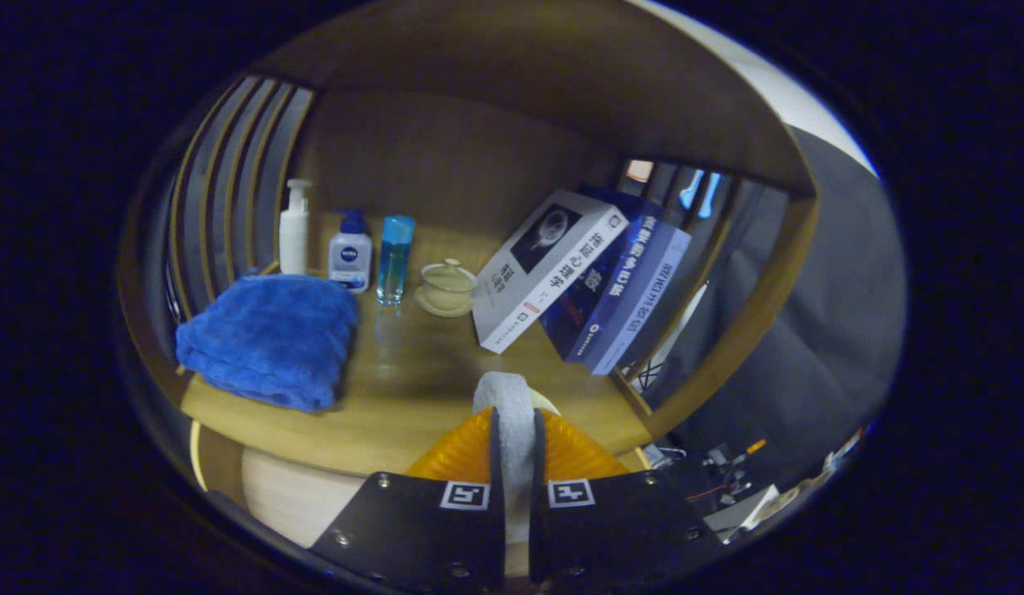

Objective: Pull open the drawer, take out the items inside it, and place them on the countertop above the cabinet.

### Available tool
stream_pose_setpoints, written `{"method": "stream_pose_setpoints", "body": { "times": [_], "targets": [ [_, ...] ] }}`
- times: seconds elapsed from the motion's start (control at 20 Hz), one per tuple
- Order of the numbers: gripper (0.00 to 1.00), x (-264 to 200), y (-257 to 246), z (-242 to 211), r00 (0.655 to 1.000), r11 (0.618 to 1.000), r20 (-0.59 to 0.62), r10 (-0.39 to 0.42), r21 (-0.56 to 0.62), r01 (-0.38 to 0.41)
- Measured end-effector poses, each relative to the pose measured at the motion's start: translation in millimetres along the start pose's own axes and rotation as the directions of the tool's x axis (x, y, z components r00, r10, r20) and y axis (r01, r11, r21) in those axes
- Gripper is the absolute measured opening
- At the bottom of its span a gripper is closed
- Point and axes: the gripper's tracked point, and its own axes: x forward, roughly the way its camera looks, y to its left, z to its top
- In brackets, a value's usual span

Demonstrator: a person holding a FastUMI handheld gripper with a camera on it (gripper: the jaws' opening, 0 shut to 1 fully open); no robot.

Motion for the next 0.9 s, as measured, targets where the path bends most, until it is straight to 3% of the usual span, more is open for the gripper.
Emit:
{"method": "stream_pose_setpoints", "body": {
  "times": [0.4, 0.65, 0.7, 0.9],
  "targets": [
    [0.12, 59.1, 12.2, 8.7, 0.999, 0.993, 0.019, -0.030, -0.114, 0.032],
    [0.13, 63.1, 25.3, 13.1, 0.999, 0.998, 0.036, -0.013, -0.066, 0.015],
    [0.25, 61.2, 29.8, 14.1, 0.999, 0.999, 0.038, -0.002, -0.052, 0.004],
    [0.40, 59.6, 41.1, 15.2, 0.998, 0.999, 0.063, -0.002, -0.042, 0.005]
  ]
}}
